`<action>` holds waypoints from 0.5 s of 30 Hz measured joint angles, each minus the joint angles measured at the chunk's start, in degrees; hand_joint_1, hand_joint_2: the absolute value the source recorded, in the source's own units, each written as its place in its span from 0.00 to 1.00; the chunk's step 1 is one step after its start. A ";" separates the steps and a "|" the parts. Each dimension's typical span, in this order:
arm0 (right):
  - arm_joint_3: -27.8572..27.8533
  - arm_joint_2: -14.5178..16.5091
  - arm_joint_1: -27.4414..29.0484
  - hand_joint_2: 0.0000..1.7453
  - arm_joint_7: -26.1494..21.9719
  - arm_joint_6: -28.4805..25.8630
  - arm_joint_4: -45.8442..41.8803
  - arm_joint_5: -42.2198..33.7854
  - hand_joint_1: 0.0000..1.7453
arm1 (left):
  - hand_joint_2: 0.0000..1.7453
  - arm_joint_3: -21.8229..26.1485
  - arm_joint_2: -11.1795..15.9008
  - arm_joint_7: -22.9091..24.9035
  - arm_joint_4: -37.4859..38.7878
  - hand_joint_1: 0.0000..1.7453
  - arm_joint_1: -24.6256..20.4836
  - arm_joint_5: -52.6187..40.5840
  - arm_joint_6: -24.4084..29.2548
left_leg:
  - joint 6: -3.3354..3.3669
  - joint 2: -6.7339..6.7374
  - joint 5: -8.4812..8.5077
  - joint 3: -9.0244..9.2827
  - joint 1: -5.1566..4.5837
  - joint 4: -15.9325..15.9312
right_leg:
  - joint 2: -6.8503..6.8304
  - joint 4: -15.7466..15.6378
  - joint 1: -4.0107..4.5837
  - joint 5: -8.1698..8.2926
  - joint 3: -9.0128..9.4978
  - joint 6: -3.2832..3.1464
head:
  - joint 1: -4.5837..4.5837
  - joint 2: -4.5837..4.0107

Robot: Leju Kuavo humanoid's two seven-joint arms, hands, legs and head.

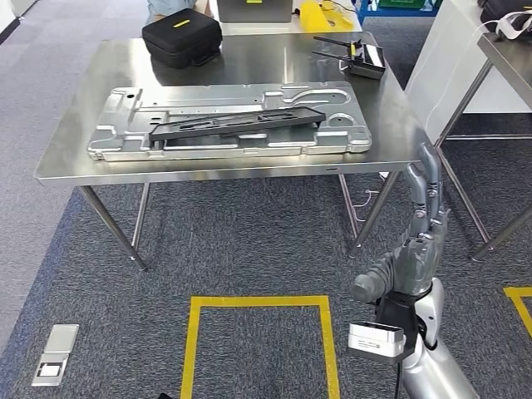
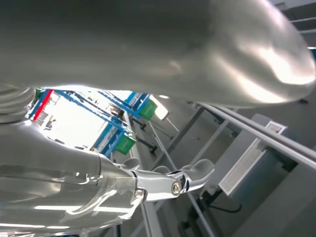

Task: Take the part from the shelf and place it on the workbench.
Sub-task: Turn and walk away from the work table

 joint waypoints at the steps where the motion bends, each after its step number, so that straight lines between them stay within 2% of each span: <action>1: -0.07 -0.01 0.01 0.00 0.00 0.00 0.01 -0.03 0.00 | 0.00 0.01 0.00 0.01 0.01 0.00 -0.02 -0.05 -0.01 | 0.51 0.11 0.41 -0.35 0.10 -0.14 | 0.10 1.29 -0.01 -1.31 -0.58 0.23 | 0.02 0.00; 2: -0.15 -0.02 0.05 0.00 0.00 -0.01 0.02 -0.06 0.00 | 0.00 0.01 0.00 0.01 0.01 0.00 -0.04 -0.11 -0.01 | 0.95 0.22 0.83 -0.78 0.17 -0.24 | 0.21 3.76 -0.03 -3.38 -1.56 0.39 | 0.04 0.00; 4: -0.29 -0.03 0.32 0.00 0.00 -0.03 0.09 -0.12 0.00 | 0.00 0.02 0.00 0.02 0.01 0.00 0.01 -0.23 -0.04 | 1.45 0.32 1.52 -1.79 -0.03 -0.13 | 0.32 11.21 0.01 -7.86 -4.15 0.61 | 0.06 0.00; 5: -0.35 -0.03 0.54 0.00 0.00 -0.04 0.15 -0.15 0.00 | 0.00 0.02 0.00 0.02 0.01 0.00 0.06 -0.26 -0.07 | 1.51 0.36 1.80 -2.26 -0.13 -0.02 | 0.34 14.16 0.01 -9.04 -4.96 0.68 | 0.07 0.00; 6: -0.39 -0.03 0.73 0.00 0.00 -0.06 0.19 -0.20 0.00 | 0.00 0.02 0.00 0.02 0.01 0.00 0.09 -0.27 -0.12 | 1.53 0.38 2.01 -2.71 -0.21 0.17 | 0.36 15.29 0.01 -9.13 -4.88 0.70 | 0.07 0.00; 7: -0.42 -0.03 0.84 0.00 -0.01 -0.08 0.22 -0.26 0.00 | 0.00 0.02 0.00 0.02 0.01 0.00 0.10 -0.28 -0.16 | 1.52 0.39 2.15 -3.10 -0.25 0.45 | 0.36 14.01 0.02 -8.15 -3.66 0.66 | 0.07 0.00; 9: -0.46 -0.03 0.87 0.00 -0.07 -0.10 0.24 -0.41 0.00 | 0.00 0.02 0.00 0.02 0.01 0.00 0.08 -0.28 -0.21 | 1.45 0.39 2.22 -3.78 -0.29 1.23 | 0.37 6.51 0.05 -4.89 0.99 0.36 | 0.07 0.00; 10: -0.48 -0.03 0.86 0.00 -0.11 -0.11 0.23 -0.46 0.00 | 0.00 0.02 0.00 0.02 0.01 0.00 0.05 -0.27 -0.22 | 1.34 0.37 2.25 -4.17 -0.39 1.71 | 0.38 2.93 0.14 -3.68 2.87 0.13 | 0.07 0.00; 11: -0.49 -0.03 0.86 0.00 -0.15 -0.13 0.23 -0.50 0.00 | 0.00 0.02 0.00 0.02 0.01 0.00 0.02 -0.27 -0.22 | 1.13 0.37 2.33 -4.61 -0.49 2.09 | 0.40 0.58 0.22 -3.08 3.90 -0.11 | 0.07 0.00; 13: -0.52 -0.03 0.91 0.00 -0.19 -0.15 0.22 -0.59 0.00 | 0.00 0.02 0.00 0.02 0.01 0.00 0.03 -0.27 -0.24 | 0.50 0.36 2.72 -5.34 -0.64 2.48 | 0.49 -0.30 0.42 -2.89 3.73 -0.58 | 0.05 0.01; 15: -0.52 -0.03 0.90 0.00 -0.20 -0.15 0.22 -0.65 0.00 | 0.00 0.02 0.01 0.02 0.00 0.00 0.11 -0.27 -0.23 | -0.24 0.29 2.41 -5.86 -0.55 2.79 | 0.40 -0.36 0.18 -2.37 3.11 -1.36 | 0.03 0.01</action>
